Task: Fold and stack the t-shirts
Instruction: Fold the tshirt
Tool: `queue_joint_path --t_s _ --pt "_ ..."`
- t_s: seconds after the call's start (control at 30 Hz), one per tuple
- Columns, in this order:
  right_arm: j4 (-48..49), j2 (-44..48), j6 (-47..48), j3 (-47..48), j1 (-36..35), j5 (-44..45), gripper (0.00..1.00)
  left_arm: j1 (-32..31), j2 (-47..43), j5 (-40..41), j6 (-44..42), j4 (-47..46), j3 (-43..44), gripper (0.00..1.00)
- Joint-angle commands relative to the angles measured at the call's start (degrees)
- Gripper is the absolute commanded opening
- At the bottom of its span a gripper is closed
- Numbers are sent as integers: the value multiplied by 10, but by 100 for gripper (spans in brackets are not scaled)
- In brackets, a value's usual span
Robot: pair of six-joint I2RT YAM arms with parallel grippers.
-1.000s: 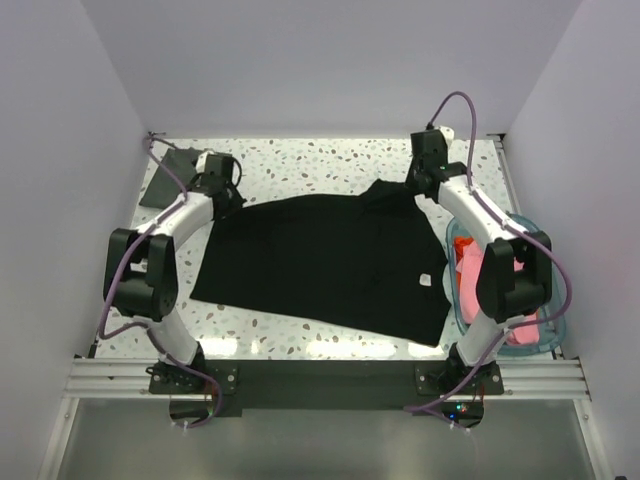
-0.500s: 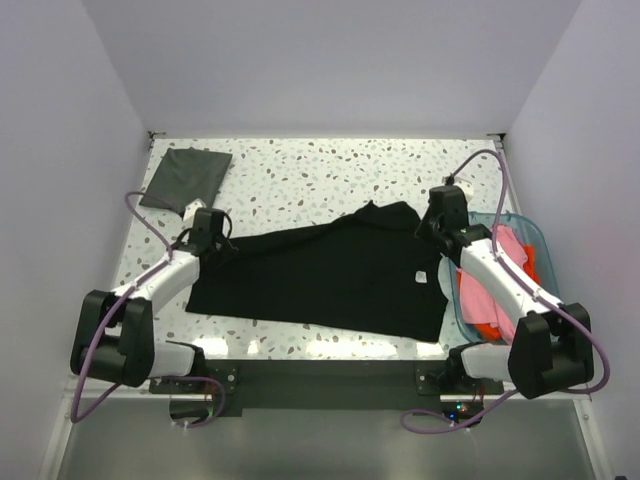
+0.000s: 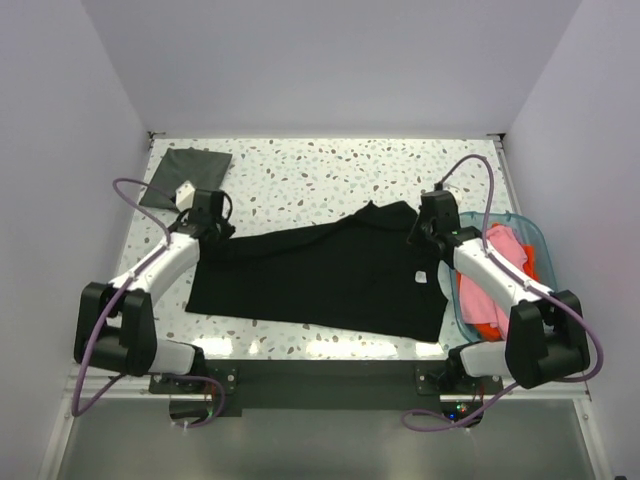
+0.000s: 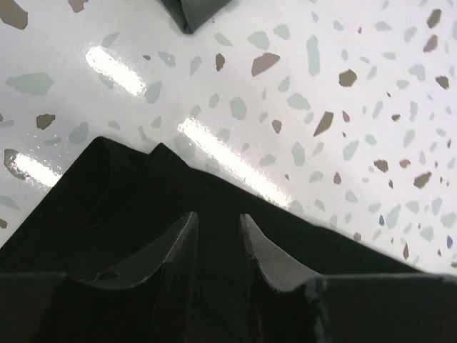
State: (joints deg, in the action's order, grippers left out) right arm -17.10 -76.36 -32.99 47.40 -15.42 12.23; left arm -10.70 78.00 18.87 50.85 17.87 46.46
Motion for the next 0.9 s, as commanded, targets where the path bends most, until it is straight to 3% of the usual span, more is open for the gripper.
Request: queue_joint_path --t_s 0.0,0.43,0.87 --pt "35 -5 -1 11 -8 -2 0 0 49 69 63 66 50 35" --pt "41 -25 3 14 -22 -4 0 0 147 97 122 110 96 46" --pt "45 -39 6 13 -22 -7 0 5 138 85 116 70 57 57"
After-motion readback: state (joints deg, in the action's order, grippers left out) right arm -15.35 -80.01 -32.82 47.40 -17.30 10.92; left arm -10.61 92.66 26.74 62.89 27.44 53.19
